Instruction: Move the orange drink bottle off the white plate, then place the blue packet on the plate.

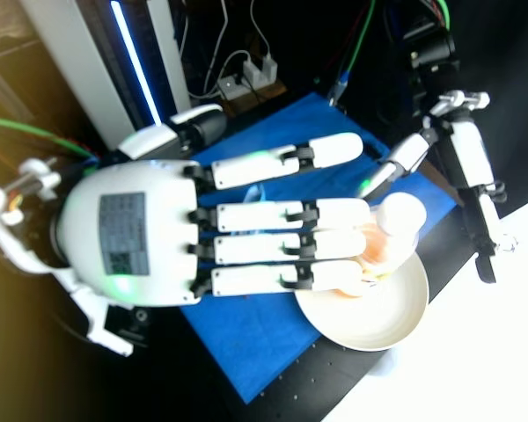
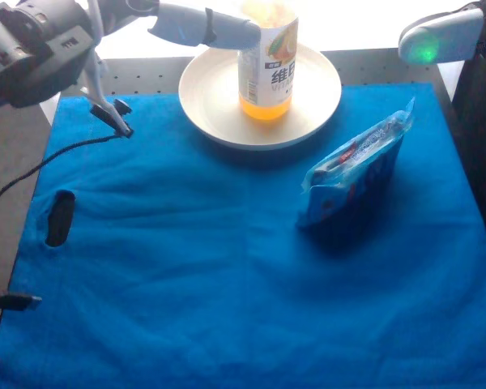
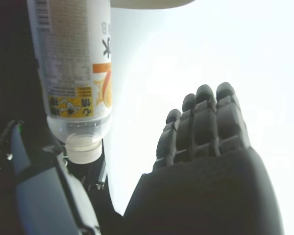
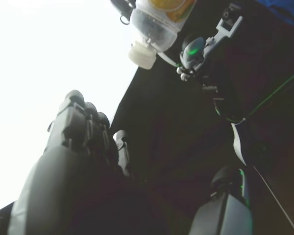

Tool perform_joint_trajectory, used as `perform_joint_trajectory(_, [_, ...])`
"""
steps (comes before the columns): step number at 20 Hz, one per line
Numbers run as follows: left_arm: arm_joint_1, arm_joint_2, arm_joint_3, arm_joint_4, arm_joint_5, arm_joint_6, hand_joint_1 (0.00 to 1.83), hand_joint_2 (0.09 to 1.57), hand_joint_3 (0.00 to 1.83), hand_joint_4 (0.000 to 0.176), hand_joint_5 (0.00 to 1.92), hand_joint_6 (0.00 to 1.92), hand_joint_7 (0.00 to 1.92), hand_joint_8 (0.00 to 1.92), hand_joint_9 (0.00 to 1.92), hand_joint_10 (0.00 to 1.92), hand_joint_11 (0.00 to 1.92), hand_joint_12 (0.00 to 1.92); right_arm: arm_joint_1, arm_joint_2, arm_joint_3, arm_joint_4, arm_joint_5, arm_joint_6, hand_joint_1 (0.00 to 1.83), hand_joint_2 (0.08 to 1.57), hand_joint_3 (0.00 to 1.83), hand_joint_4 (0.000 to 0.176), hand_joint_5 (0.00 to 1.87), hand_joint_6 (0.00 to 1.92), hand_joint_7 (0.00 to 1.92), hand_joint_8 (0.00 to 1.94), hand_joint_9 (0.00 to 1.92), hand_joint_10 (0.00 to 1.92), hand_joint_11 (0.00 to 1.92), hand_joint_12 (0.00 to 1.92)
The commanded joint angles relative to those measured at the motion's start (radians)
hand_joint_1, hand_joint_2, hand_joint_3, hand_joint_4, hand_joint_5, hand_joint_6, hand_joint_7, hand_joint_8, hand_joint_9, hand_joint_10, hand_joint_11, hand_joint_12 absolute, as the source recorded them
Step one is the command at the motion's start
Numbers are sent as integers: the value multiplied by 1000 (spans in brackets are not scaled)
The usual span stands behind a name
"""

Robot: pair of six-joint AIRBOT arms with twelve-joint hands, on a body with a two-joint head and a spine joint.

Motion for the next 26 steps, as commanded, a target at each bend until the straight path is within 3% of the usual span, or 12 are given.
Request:
perform_joint_trajectory(1, [-15,-4,6,-23,-102,-10,672,682,3,90,0,0,134,9,183,16,40,21,18,2,-3,59,100,7,480,710,9,176,0,0,0,0,0,0,15,8])
perform_joint_trajectory(4, [-11,-17,6,-7,-112,-28,629,693,6,68,0,0,108,1,151,3,51,26,18,2,-4,59,100,9,517,688,0,176,0,0,0,0,0,0,19,10])
perform_joint_trajectory(6, [-5,-26,7,1,-120,-38,596,668,0,91,0,0,120,5,169,9,72,35,18,2,-4,59,100,9,506,684,0,176,0,0,0,0,0,0,31,16])
perform_joint_trajectory(9, [4,-51,18,27,-144,-81,608,636,0,30,0,0,160,15,204,16,80,38,18,1,-4,59,100,9,520,688,0,176,0,0,0,0,0,0,32,17])
perform_joint_trajectory(14, [11,-87,36,65,-163,-128,634,694,10,27,0,0,178,14,236,21,151,69,18,0,-4,59,100,9,552,658,0,176,0,0,0,0,0,0,20,12])
perform_joint_trajectory(16, [16,-92,37,73,-168,-142,619,703,4,0,102,15,240,12,286,14,185,85,18,0,-4,59,100,9,556,644,0,176,0,0,0,0,0,0,15,10])
perform_joint_trajectory(20, [22,-95,37,79,-171,-154,788,906,8,0,548,21,656,18,502,12,323,179,18,-2,-4,59,100,9,559,653,0,176,0,0,0,0,0,0,16,7])
perform_joint_trajectory(21, [23,-96,38,79,-171,-156,875,987,0,0,753,8,868,3,824,56,457,928,18,-3,-4,59,100,9,563,660,0,176,0,0,0,0,0,0,56,25])
perform_joint_trajectory(22, [23,-97,40,79,-171,-162,927,1021,0,0,846,14,969,10,971,84,501,1222,18,-3,-4,59,100,9,570,661,0,176,0,0,0,0,0,0,68,30])
perform_joint_trajectory(23, [24,-98,43,79,-174,-170,1165,1086,2,0,914,767,1065,714,1125,137,674,1297,18,-4,-4,59,100,9,562,670,4,176,0,0,0,0,0,0,43,19])
perform_joint_trajectory(25, [25,-99,48,79,-177,-176,1219,1115,0,0,962,878,1009,1056,1192,215,640,1431,18,-5,-4,59,100,9,562,673,3,176,0,0,0,0,0,0,24,12])
perform_joint_trajectory(26, [25,-99,51,79,-178,-180,1228,1121,0,0,958,865,1001,1117,1107,584,672,1550,18,-5,-4,59,100,9,568,667,0,176,0,0,0,0,0,0,36,17])
